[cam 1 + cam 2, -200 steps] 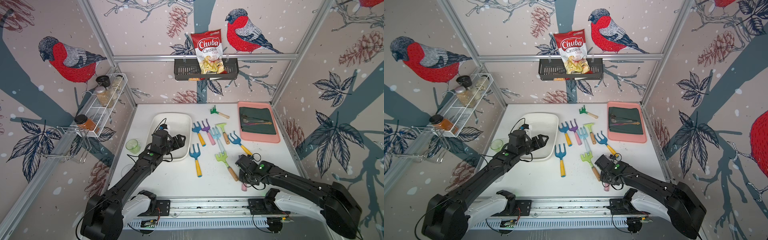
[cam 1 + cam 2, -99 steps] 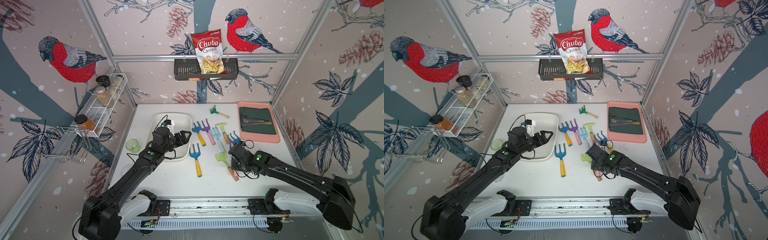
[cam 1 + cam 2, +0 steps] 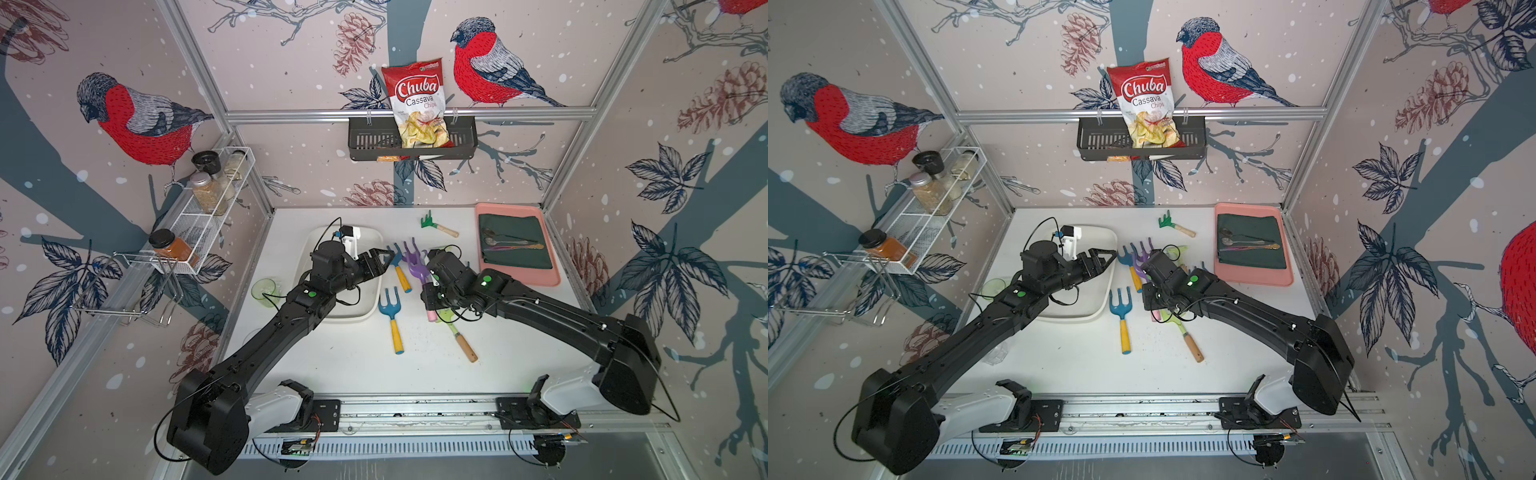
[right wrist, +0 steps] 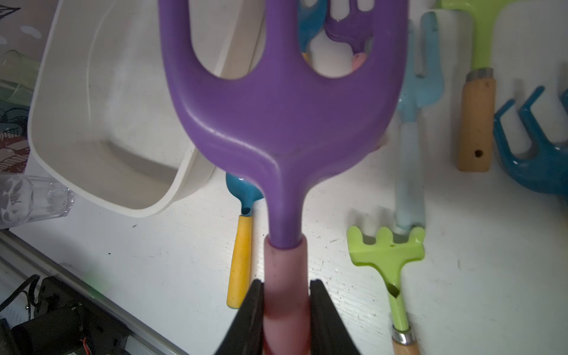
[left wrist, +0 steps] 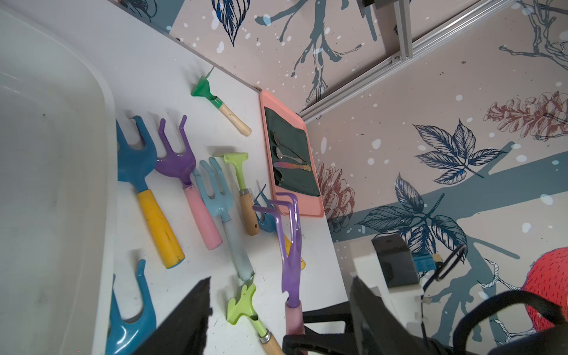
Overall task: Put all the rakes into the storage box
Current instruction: Pick up the rake at the center of the board.
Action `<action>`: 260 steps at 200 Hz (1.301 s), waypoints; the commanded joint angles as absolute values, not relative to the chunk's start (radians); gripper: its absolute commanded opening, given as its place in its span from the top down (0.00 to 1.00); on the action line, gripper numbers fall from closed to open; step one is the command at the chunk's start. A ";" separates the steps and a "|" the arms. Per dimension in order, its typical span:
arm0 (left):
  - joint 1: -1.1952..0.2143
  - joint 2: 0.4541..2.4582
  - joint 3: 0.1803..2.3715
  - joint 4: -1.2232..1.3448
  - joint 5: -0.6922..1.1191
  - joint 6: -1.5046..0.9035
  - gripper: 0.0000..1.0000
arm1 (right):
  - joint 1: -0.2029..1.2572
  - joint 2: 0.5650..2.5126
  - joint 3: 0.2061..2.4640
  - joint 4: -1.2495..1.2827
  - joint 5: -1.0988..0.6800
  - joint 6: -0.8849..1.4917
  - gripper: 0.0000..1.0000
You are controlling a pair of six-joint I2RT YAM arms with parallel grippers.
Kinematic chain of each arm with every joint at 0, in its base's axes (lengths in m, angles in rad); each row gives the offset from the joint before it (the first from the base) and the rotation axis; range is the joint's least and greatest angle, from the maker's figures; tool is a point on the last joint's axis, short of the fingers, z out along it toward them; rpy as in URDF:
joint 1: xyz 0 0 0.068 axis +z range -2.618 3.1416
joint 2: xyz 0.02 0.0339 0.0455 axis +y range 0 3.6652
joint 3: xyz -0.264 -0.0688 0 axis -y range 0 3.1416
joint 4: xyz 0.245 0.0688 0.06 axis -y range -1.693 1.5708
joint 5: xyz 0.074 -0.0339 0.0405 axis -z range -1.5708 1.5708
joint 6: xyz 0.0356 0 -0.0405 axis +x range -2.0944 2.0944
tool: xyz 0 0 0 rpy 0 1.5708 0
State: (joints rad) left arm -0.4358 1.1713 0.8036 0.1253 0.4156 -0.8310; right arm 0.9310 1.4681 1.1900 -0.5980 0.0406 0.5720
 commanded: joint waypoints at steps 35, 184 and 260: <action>-0.448 1.193 0.760 0.212 0.454 -0.851 0.39 | 0.945 1.569 1.294 -0.561 -0.048 0.515 0.79; -0.454 1.246 0.746 0.255 0.460 -0.855 0.82 | 0.978 1.624 1.360 -0.566 -0.034 0.460 0.80; -0.446 1.256 0.793 0.174 0.441 -0.791 1.00 | 0.967 1.587 1.373 -0.569 0.004 0.485 0.32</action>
State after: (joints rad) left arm -0.4519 1.2476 0.7528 0.2062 0.4465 -0.8536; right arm 0.9745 1.6154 1.3628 -0.5838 -0.0250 0.4709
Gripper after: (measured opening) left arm 0.091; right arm 0.636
